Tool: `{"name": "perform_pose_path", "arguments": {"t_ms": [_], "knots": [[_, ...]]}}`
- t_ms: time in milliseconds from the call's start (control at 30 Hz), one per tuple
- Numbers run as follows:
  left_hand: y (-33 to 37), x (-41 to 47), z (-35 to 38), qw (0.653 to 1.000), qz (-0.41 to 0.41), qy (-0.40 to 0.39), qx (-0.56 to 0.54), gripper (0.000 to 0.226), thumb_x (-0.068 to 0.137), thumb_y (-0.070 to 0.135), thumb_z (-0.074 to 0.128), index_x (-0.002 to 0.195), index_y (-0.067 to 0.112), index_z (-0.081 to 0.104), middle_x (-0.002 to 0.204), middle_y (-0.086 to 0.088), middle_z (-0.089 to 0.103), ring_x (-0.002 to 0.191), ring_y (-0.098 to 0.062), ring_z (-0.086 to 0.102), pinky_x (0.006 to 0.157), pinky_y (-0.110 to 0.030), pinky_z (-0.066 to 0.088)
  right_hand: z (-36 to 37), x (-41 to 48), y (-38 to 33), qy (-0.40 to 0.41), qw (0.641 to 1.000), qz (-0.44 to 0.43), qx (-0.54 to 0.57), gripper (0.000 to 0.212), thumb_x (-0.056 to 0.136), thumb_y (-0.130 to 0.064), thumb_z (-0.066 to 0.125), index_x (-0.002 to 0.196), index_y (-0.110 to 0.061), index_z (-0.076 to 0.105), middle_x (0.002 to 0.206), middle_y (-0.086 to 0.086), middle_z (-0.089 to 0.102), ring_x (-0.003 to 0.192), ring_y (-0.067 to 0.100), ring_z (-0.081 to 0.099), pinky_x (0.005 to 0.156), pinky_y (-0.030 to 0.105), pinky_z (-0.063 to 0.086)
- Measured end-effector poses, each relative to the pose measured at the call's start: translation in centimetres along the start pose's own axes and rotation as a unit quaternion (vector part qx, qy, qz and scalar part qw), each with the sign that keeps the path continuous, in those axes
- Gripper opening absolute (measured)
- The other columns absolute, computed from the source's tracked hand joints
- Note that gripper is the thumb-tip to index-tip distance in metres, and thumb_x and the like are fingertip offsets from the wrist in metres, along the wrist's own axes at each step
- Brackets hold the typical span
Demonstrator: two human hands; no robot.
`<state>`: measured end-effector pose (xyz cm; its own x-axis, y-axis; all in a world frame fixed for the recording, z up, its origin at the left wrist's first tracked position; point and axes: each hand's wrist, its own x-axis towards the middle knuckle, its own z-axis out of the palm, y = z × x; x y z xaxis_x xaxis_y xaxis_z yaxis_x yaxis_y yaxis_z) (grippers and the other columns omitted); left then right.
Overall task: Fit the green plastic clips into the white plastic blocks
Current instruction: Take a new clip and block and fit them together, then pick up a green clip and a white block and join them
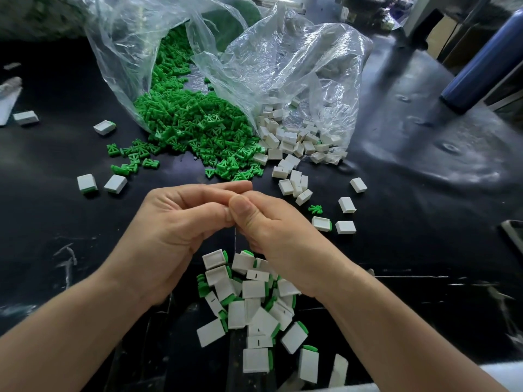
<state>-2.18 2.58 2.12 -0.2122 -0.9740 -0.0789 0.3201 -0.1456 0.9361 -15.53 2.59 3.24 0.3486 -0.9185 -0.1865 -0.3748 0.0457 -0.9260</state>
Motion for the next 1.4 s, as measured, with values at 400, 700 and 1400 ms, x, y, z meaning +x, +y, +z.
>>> {"name": "perform_pose_path", "arguments": {"t_ms": [400,700,1400], "knots": [[-0.2,0.0,-0.1,1.000,-0.001,-0.005,-0.002,0.019,0.061,0.002,0.057,0.065,0.008,0.075,0.095,-0.005,0.074,0.082,-0.015,0.071,0.067,-0.019,0.054,-0.1,-0.1,0.0,0.009,1.000,0.000,-0.020,0.027,0.097,-0.037,0.036,0.072,-0.035,0.047,0.050,-0.026,0.046,0.050,-0.012,0.042,0.054,0.014,0.028],[-0.1,0.1,-0.4,1.000,-0.005,-0.020,-0.003,0.020,0.064,0.002,0.058,0.072,0.007,0.076,0.096,-0.007,0.073,0.083,-0.017,0.071,0.067,-0.020,0.054,-0.5,0.2,0.3,-0.009,0.999,-0.002,0.035,0.041,0.097,-0.037,0.034,0.115,-0.010,0.061,0.060,-0.015,0.040,0.055,0.001,0.038,0.057,0.017,0.028],[0.4,-0.6,0.4,0.987,-0.032,-0.054,0.147,0.028,0.048,0.026,0.072,0.075,0.022,0.077,0.067,-0.005,0.072,0.056,-0.006,0.064,0.048,-0.012,0.046,-5.3,1.8,2.4,0.274,0.953,0.017,-0.125,0.031,0.090,-0.038,0.053,0.071,-0.016,0.064,0.050,-0.012,0.050,0.052,0.001,0.046,0.059,0.022,0.039]]}}
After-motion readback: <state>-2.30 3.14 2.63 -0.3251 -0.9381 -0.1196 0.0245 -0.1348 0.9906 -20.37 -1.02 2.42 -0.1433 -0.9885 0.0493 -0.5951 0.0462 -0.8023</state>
